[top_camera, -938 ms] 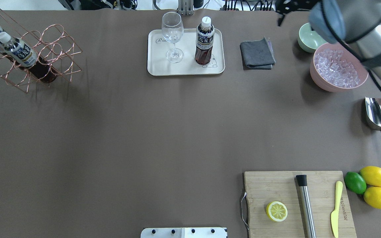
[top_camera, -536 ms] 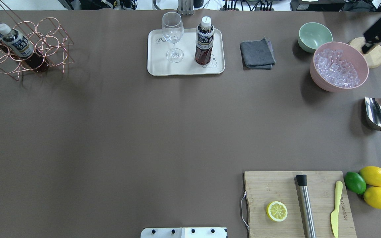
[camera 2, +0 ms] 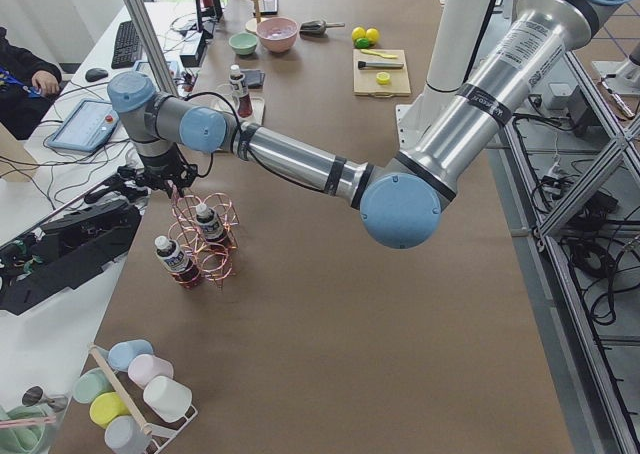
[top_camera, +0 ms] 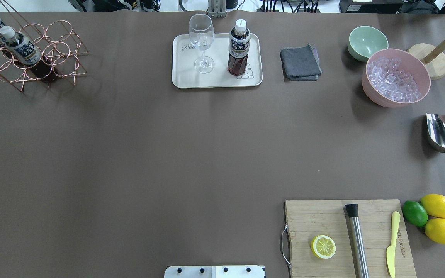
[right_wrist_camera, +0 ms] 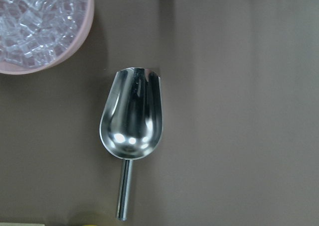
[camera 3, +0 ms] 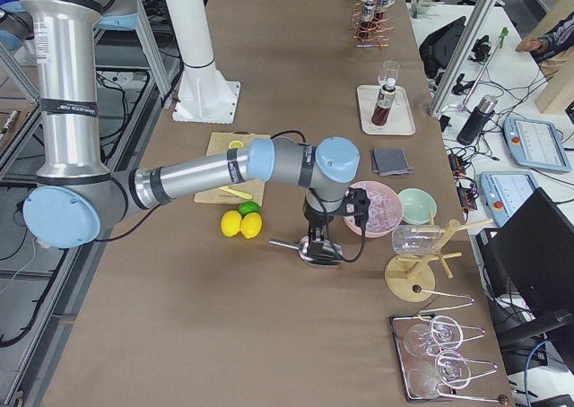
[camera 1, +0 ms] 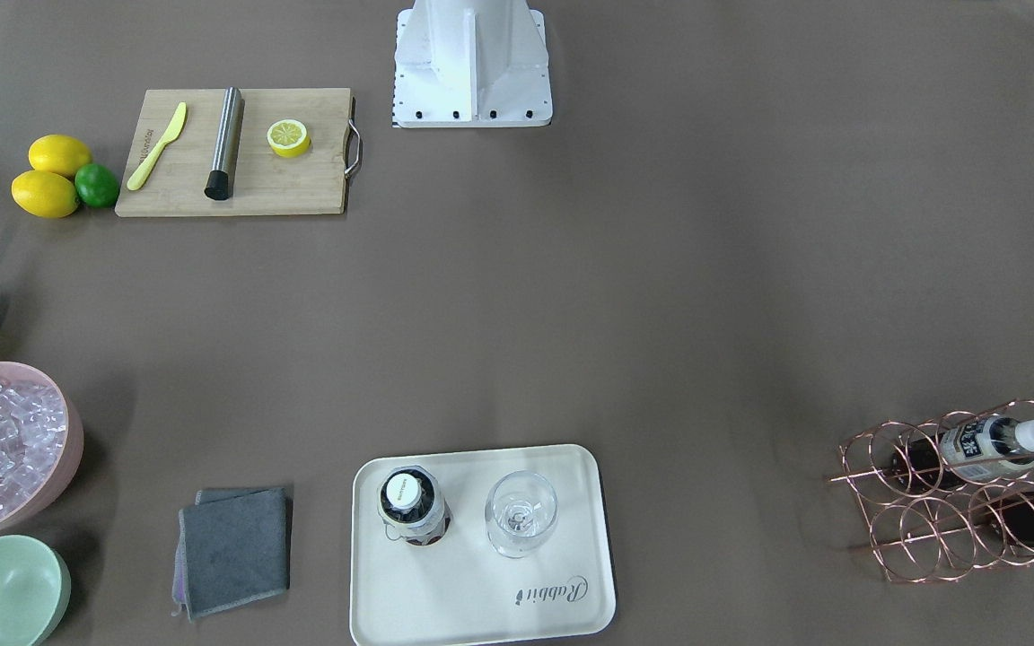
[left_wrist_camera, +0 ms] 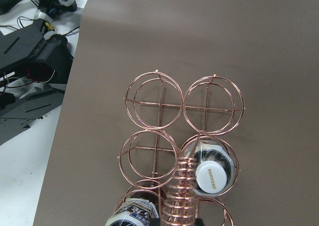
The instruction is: Take tea from basket to plate
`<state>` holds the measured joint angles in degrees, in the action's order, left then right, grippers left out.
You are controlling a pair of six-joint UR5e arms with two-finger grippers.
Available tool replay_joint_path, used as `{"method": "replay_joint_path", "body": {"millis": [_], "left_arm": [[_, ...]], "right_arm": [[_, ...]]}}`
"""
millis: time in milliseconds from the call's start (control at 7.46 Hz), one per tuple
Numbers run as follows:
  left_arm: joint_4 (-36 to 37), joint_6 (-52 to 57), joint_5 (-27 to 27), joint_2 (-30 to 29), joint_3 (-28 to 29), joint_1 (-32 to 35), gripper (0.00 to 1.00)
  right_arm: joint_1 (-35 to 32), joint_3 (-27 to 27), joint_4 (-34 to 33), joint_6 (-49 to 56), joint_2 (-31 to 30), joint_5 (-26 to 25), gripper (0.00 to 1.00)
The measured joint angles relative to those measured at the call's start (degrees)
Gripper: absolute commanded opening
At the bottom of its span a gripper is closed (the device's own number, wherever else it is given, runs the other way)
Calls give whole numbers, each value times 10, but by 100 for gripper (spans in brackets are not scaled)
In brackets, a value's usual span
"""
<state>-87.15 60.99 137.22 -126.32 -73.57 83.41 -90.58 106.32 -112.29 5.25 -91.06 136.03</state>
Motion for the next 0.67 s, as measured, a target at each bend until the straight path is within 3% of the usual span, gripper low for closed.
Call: {"method": "replay_joint_path", "body": {"millis": [268, 670], "left_arm": [[-3, -5, -3, -3, 1, -2, 98], [-11, -62, -1, -2, -5, -1, 98]], "right_arm": [[-58, -2, 3, 8, -41, 8, 100], [-80, -4, 3, 6, -66, -15, 100]]}}
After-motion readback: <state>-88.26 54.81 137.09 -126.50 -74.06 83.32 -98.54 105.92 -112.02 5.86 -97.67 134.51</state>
